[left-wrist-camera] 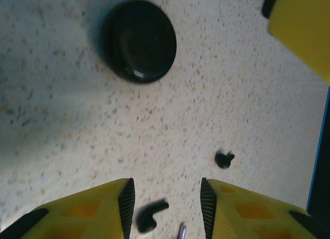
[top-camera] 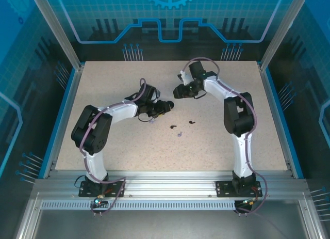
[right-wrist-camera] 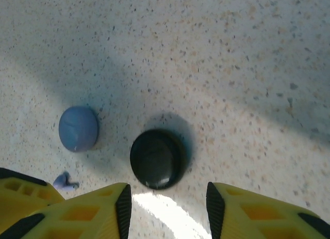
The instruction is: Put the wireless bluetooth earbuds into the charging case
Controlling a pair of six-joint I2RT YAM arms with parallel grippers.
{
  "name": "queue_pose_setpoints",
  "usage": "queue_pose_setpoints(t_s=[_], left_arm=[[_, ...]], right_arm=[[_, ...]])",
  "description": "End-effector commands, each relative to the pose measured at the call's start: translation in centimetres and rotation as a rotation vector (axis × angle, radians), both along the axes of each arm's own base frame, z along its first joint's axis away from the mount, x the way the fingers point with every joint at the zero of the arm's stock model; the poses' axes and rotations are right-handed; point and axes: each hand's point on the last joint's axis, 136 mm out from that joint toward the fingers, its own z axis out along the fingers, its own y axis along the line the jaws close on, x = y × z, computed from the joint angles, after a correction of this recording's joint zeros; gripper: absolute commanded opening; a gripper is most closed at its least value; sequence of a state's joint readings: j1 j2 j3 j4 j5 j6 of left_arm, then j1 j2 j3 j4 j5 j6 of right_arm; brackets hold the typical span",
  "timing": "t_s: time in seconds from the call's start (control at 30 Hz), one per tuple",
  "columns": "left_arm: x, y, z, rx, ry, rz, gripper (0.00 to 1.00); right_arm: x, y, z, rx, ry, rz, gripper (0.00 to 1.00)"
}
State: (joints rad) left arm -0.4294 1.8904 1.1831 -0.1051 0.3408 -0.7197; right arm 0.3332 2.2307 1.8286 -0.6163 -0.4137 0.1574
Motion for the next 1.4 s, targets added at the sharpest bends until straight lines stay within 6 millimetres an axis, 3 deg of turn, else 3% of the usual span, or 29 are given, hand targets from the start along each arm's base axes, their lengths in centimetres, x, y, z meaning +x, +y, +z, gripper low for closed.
queue_pose_setpoints(t_s=[0.0,0.23,0.5,1.0,1.37], left_arm=[[1.8,-0.8,0.1,-0.034,0.001,0.039,0.41],[2.9,-1.3,-1.5,-0.034,0.034,0.056,0.39],[3.4,-1.4,-3.1,-0.014,0.061,0.059,0.39],[4.4,0.6,-4.4,0.018,0.081,0.1,0.35],[4.8,1.3,-4.8,0.015,0.087,0.107,0.33]], right_arm=[[-0.1,1.4,-0.9,0.014,0.08,0.016,0.44],[0.9,2.8,-3.0,0.044,0.147,0.028,0.42],[0.6,3.9,-4.1,0.077,0.215,0.07,0.39],[-0.9,3.3,-5.5,0.044,0.271,0.096,0.33],[-1.9,1.7,-4.1,0.011,0.252,0.063,0.3]])
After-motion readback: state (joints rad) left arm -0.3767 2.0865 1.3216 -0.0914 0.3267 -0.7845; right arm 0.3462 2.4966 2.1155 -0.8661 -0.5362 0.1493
